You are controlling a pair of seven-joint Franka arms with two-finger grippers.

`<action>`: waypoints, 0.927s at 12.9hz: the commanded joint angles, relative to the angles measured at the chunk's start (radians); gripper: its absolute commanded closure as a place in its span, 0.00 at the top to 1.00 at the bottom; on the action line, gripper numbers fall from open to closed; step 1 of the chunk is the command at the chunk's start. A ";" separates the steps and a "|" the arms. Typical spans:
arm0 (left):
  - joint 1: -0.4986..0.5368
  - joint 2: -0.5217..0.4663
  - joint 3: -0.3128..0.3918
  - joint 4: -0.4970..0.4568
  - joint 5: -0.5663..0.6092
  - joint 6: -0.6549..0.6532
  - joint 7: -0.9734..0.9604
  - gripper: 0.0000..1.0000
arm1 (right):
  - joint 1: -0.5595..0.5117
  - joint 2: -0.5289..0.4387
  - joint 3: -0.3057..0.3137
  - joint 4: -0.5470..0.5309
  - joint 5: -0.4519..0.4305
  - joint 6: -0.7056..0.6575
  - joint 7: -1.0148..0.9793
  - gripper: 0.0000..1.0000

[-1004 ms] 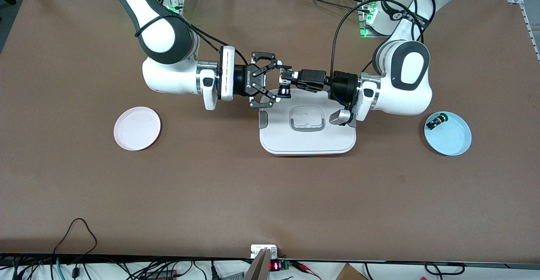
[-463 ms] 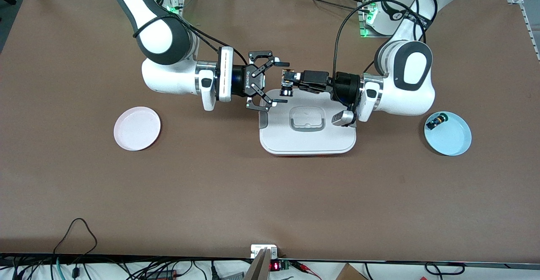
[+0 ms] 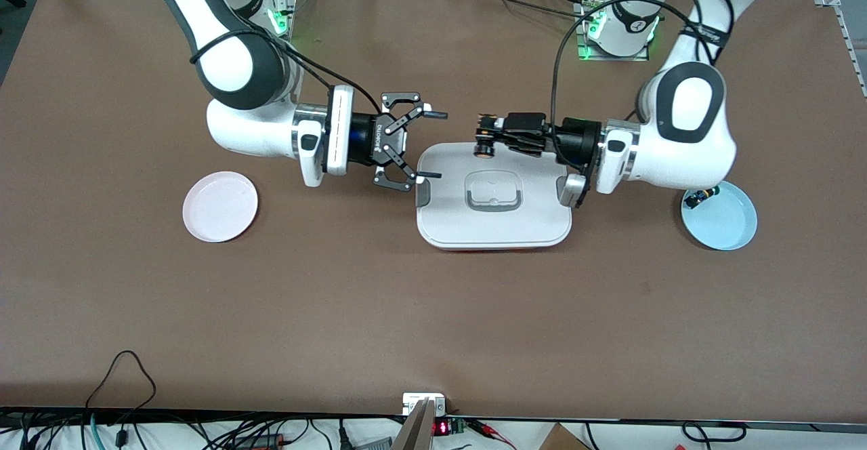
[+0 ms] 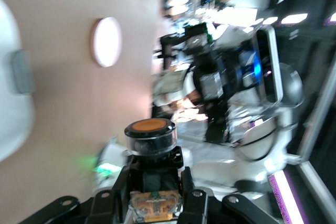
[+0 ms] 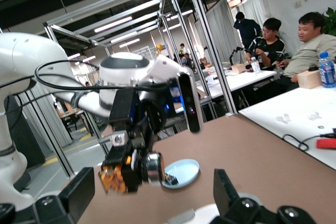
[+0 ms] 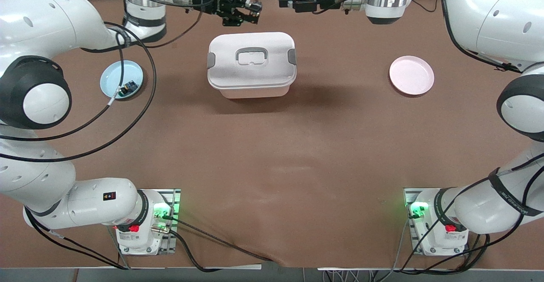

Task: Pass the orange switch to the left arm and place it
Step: 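Carry the switch to the blue bowl while the right gripper opens, withdraws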

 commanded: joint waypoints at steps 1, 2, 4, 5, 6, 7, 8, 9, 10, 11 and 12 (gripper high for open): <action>0.050 -0.007 0.000 0.077 0.282 -0.056 -0.018 0.23 | -0.052 -0.065 0.007 -0.083 -0.071 -0.012 0.007 1.00; 0.058 -0.003 0.000 0.117 0.410 -0.081 -0.018 0.23 | -0.078 -0.067 0.007 -0.097 -0.093 -0.055 0.009 1.00; 0.061 0.028 0.000 0.226 0.684 -0.166 -0.014 0.23 | -0.155 -0.082 0.007 -0.136 -0.175 -0.142 0.012 1.00; 0.059 0.031 0.000 0.254 0.801 -0.196 -0.012 0.23 | -0.201 -0.085 0.007 -0.138 -0.245 -0.186 0.016 1.00; 0.059 0.030 0.000 0.260 0.889 -0.210 -0.011 0.23 | -0.245 -0.085 0.007 -0.135 -0.333 -0.229 0.044 1.00; 0.059 0.028 0.000 0.260 0.991 -0.223 0.006 0.23 | -0.285 -0.085 0.007 -0.131 -0.411 -0.288 0.108 1.00; 0.058 0.028 -0.003 0.260 1.089 -0.224 0.049 0.24 | -0.324 -0.085 0.007 -0.126 -0.489 -0.347 0.165 1.00; 0.056 0.026 -0.006 0.260 1.180 -0.226 0.098 0.24 | -0.353 -0.087 0.007 -0.121 -0.552 -0.386 0.214 1.00; 0.055 0.026 -0.007 0.257 1.272 -0.226 0.145 0.24 | -0.381 -0.087 0.007 -0.115 -0.620 -0.415 0.252 1.00; 0.055 0.026 -0.007 0.254 1.361 -0.223 0.206 0.24 | -0.401 -0.085 0.005 -0.117 -0.668 -0.425 0.271 1.00; 0.062 0.029 -0.006 0.250 1.424 -0.215 0.274 0.25 | -0.416 -0.087 0.005 -0.117 -0.707 -0.440 0.309 1.00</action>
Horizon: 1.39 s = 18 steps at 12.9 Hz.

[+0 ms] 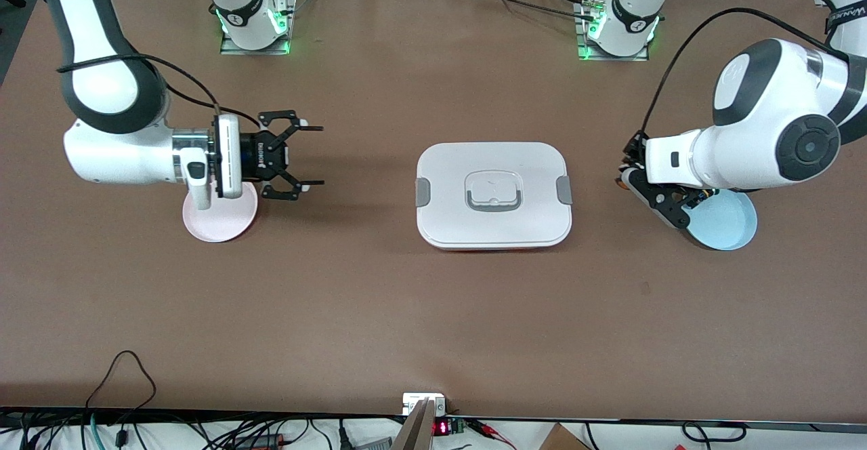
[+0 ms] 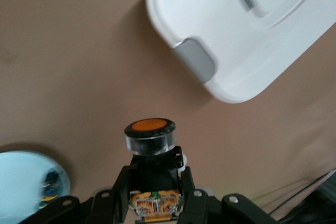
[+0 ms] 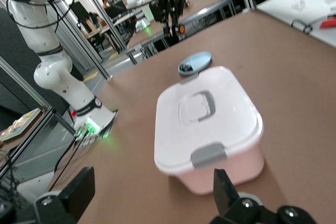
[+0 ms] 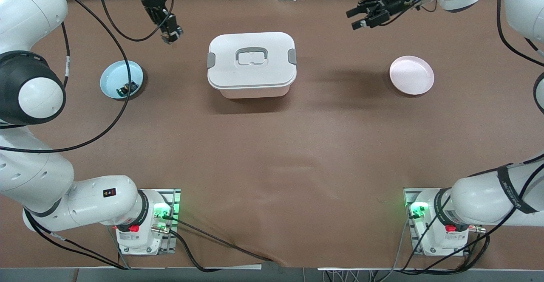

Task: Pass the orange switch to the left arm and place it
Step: 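Carry the switch to the blue bowl while the right gripper opens, withdraws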

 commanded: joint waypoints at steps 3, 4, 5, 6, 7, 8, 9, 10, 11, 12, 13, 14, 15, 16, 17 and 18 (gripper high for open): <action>0.043 0.033 0.000 -0.024 0.301 0.064 0.298 0.25 | -0.068 -0.052 0.013 0.011 -0.198 -0.058 0.364 1.00; 0.068 0.033 0.000 -0.054 0.347 0.073 0.356 0.25 | -0.069 -0.052 0.013 0.029 -0.240 -0.056 0.493 1.00; 0.110 0.031 -0.002 -0.096 0.366 0.096 0.404 0.25 | -0.071 -0.050 0.013 0.046 -0.267 -0.058 0.593 1.00; 0.170 0.025 -0.002 -0.152 0.371 0.166 0.476 0.25 | -0.069 -0.050 0.013 0.053 -0.289 -0.058 0.720 1.00; 0.215 0.027 0.001 -0.195 0.380 0.258 0.575 0.25 | -0.069 -0.044 0.013 0.056 -0.324 -0.053 0.856 1.00; 0.246 0.033 0.001 -0.240 0.429 0.350 0.664 0.25 | -0.068 -0.046 0.013 0.062 -0.370 -0.055 0.991 1.00; 0.290 0.033 0.001 -0.281 0.464 0.435 0.708 0.25 | -0.063 -0.047 0.015 0.083 -0.457 -0.058 1.137 1.00; 0.322 0.033 0.001 -0.330 0.492 0.505 0.736 0.26 | -0.061 -0.049 0.016 0.097 -0.541 -0.065 1.217 1.00; 0.374 0.036 0.001 -0.376 0.530 0.590 0.786 0.27 | -0.061 -0.047 0.016 0.117 -0.620 -0.087 1.291 1.00; 0.420 0.053 0.001 -0.421 0.540 0.680 0.817 0.27 | -0.058 -0.046 0.016 0.137 -0.690 -0.107 1.371 1.00; 0.447 0.079 0.003 -0.440 0.547 0.736 0.820 0.27 | -0.057 -0.047 0.019 0.146 -0.771 -0.124 1.447 1.00; 0.474 0.117 0.003 -0.440 0.561 0.762 0.822 0.27 | -0.046 -0.047 0.024 0.169 -0.835 -0.150 1.501 1.00; 0.503 0.155 0.001 -0.437 0.572 0.780 0.822 0.28 | -0.026 -0.047 0.030 0.203 -0.928 -0.183 1.563 1.00; 0.514 0.177 0.001 -0.437 0.590 0.817 0.823 0.27 | -0.005 -0.049 0.031 0.223 -1.015 -0.214 1.613 1.00; 0.516 0.180 0.001 -0.437 0.592 0.826 0.826 0.28 | 0.006 -0.052 0.030 0.240 -1.068 -0.246 1.637 1.00; 0.514 0.180 0.001 -0.435 0.592 0.828 0.826 0.28 | 0.006 -0.055 0.028 0.261 -1.103 -0.280 1.638 1.00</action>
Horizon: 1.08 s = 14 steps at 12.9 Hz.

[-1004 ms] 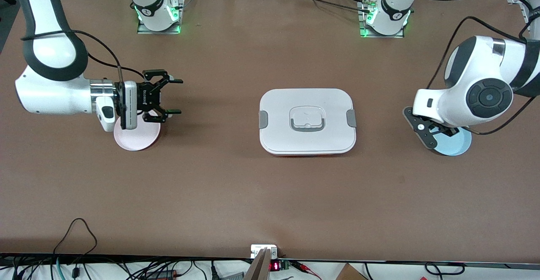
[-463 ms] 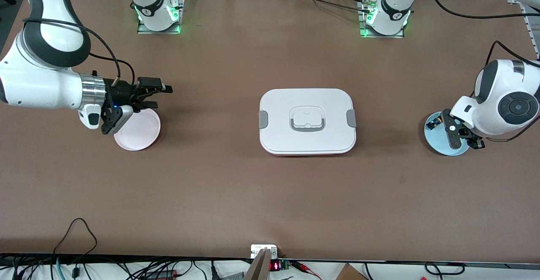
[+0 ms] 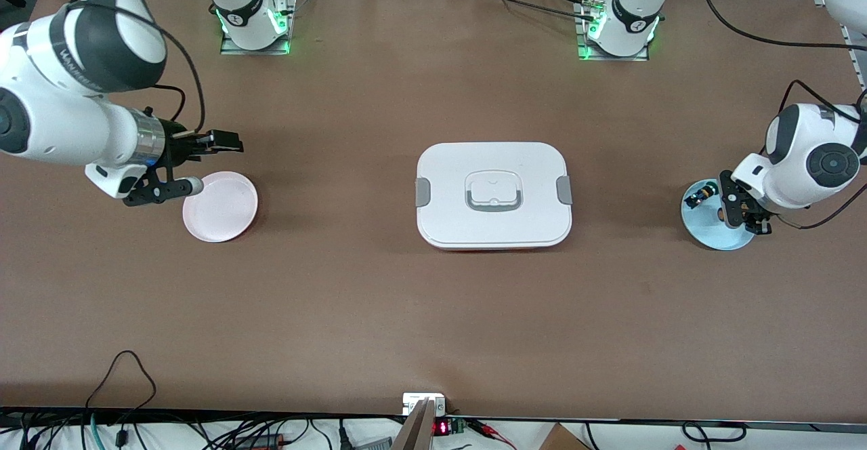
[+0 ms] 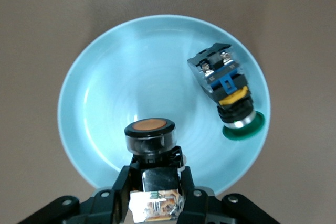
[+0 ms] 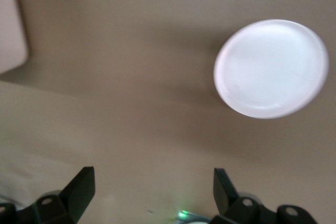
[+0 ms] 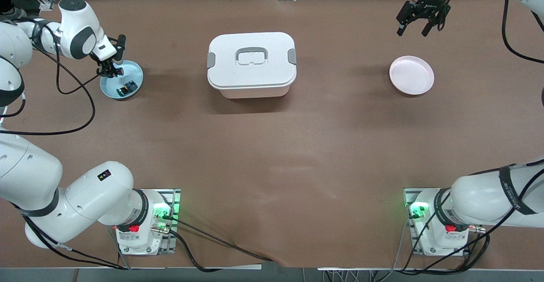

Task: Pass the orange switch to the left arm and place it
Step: 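Carry the switch to the blue bowl while the right gripper opens, withdraws, then lower the switch into the blue bowl while the right gripper retracts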

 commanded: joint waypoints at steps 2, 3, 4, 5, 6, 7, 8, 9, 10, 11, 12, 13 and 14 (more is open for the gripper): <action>0.006 0.009 -0.017 0.018 0.024 0.018 0.013 0.28 | 0.014 -0.003 -0.009 0.119 -0.196 -0.111 0.027 1.00; 0.004 0.020 -0.017 0.018 0.024 0.032 0.012 0.28 | 0.019 -0.003 -0.039 0.155 -0.231 -0.108 0.027 1.00; 0.004 0.024 -0.017 0.018 0.025 0.035 0.007 0.28 | 0.046 -0.003 -0.091 0.191 -0.229 -0.092 0.036 1.00; 0.006 0.034 -0.017 0.018 0.025 0.037 0.006 0.29 | 0.084 0.000 -0.164 0.218 -0.210 -0.049 0.038 1.00; 0.007 0.038 -0.017 0.018 0.025 0.037 0.006 0.41 | 0.141 -0.002 -0.220 0.234 -0.183 -0.024 0.035 1.00; 0.009 0.041 -0.017 0.018 0.025 0.037 0.007 0.45 | 0.188 -0.005 -0.275 0.242 -0.174 -0.021 0.036 1.00; 0.011 0.040 -0.017 0.019 0.025 0.037 0.015 0.93 | 0.231 -0.013 -0.308 0.246 -0.167 -0.022 0.036 1.00; 0.014 0.037 -0.017 0.019 0.027 0.035 0.021 1.00 | 0.261 -0.025 -0.346 0.246 -0.142 -0.022 0.026 1.00; 0.012 0.032 -0.019 0.021 0.025 0.031 0.024 1.00 | 0.276 -0.028 -0.380 0.246 -0.123 -0.024 -0.014 1.00; 0.014 0.028 -0.020 0.027 0.027 0.029 0.026 1.00 | 0.278 -0.034 -0.400 0.239 -0.105 -0.024 -0.048 1.00; 0.012 0.017 -0.022 0.031 0.027 0.026 0.029 1.00 | 0.266 -0.045 -0.401 0.226 -0.095 -0.028 -0.049 1.00; 0.014 0.000 -0.025 0.031 0.025 0.021 0.029 1.00 | 0.253 -0.065 -0.403 0.188 -0.083 -0.013 -0.049 1.00; 0.012 -0.027 -0.029 0.031 0.012 -0.012 0.029 1.00 | 0.246 -0.097 -0.403 0.139 -0.065 0.019 -0.049 1.00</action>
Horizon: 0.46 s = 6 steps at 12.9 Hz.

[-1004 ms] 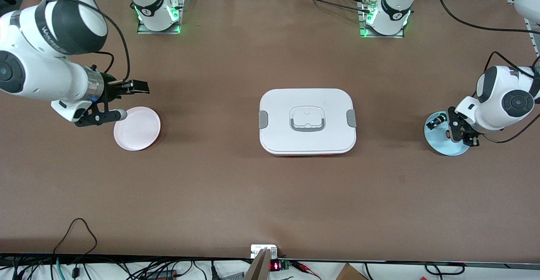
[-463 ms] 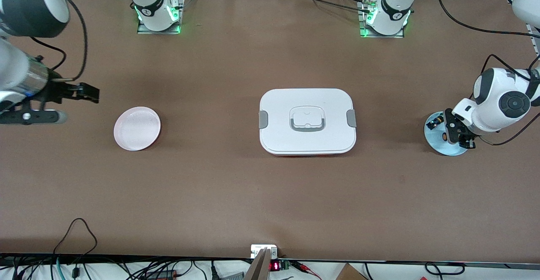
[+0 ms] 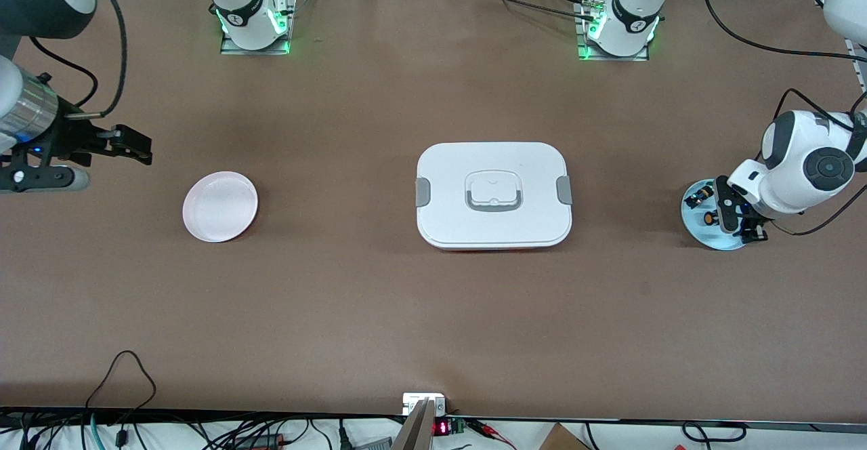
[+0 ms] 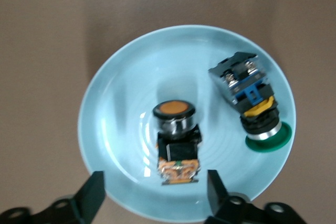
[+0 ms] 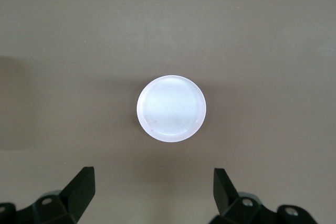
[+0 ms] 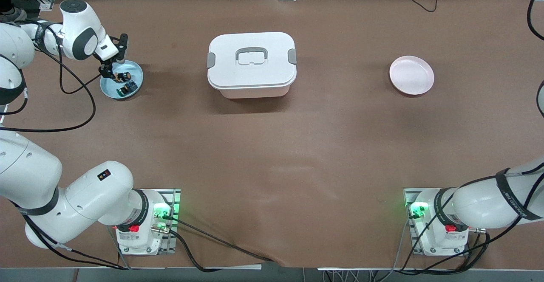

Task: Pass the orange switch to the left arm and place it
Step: 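Lower the switch into the blue bowl while the right gripper retracts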

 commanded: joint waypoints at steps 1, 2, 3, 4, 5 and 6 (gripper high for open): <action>0.014 -0.068 -0.046 0.012 -0.009 -0.086 0.017 1.00 | -0.014 -0.100 -0.011 -0.158 0.036 0.086 -0.024 1.00; 0.015 -0.089 -0.075 0.041 -0.043 -0.145 0.017 1.00 | -0.015 -0.132 -0.013 -0.209 0.036 0.115 -0.025 1.00; 0.014 -0.100 -0.102 0.087 -0.082 -0.239 0.015 1.00 | -0.018 -0.158 -0.013 -0.237 0.028 0.117 -0.025 1.00; 0.012 -0.103 -0.147 0.154 -0.124 -0.354 0.011 1.00 | -0.017 -0.168 -0.013 -0.237 0.024 0.106 -0.031 1.00; 0.012 -0.103 -0.174 0.219 -0.165 -0.462 -0.003 1.00 | -0.018 -0.169 -0.013 -0.232 0.019 0.099 -0.045 1.00; 0.012 -0.103 -0.178 0.282 -0.254 -0.553 -0.053 1.00 | -0.021 -0.168 -0.013 -0.228 0.019 0.099 -0.065 1.00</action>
